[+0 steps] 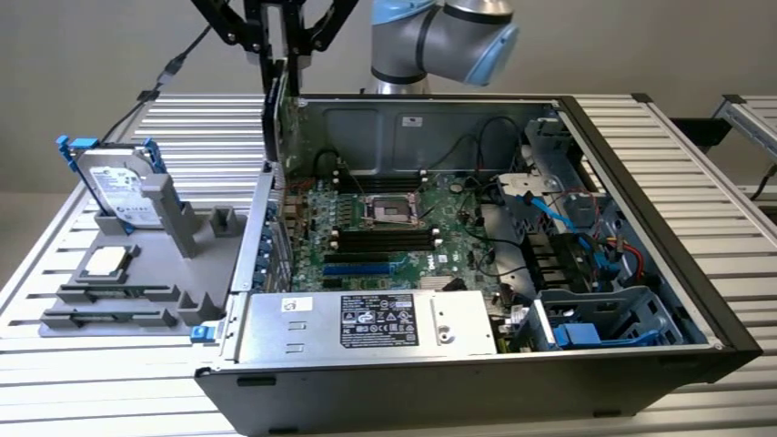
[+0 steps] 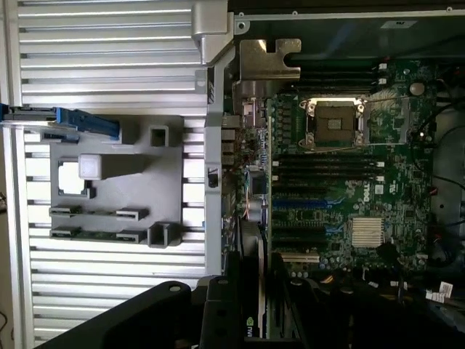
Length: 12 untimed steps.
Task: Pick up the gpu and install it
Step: 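Pick up the gpu and move the gpu toward the slot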
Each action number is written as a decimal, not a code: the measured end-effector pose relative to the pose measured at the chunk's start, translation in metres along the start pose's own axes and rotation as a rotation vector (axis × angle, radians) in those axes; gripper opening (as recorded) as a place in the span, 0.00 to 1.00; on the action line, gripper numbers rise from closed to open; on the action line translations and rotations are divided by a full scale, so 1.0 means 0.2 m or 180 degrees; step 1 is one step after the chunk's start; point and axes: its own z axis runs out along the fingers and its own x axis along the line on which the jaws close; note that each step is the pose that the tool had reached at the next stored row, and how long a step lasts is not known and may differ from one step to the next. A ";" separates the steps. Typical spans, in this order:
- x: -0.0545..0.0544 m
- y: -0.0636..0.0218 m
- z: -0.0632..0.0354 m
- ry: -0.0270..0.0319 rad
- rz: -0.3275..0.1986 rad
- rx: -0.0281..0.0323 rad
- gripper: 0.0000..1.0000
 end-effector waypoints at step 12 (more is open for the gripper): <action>-0.13 0.001 -0.002 -0.0001 -0.0095 0.0006 0.27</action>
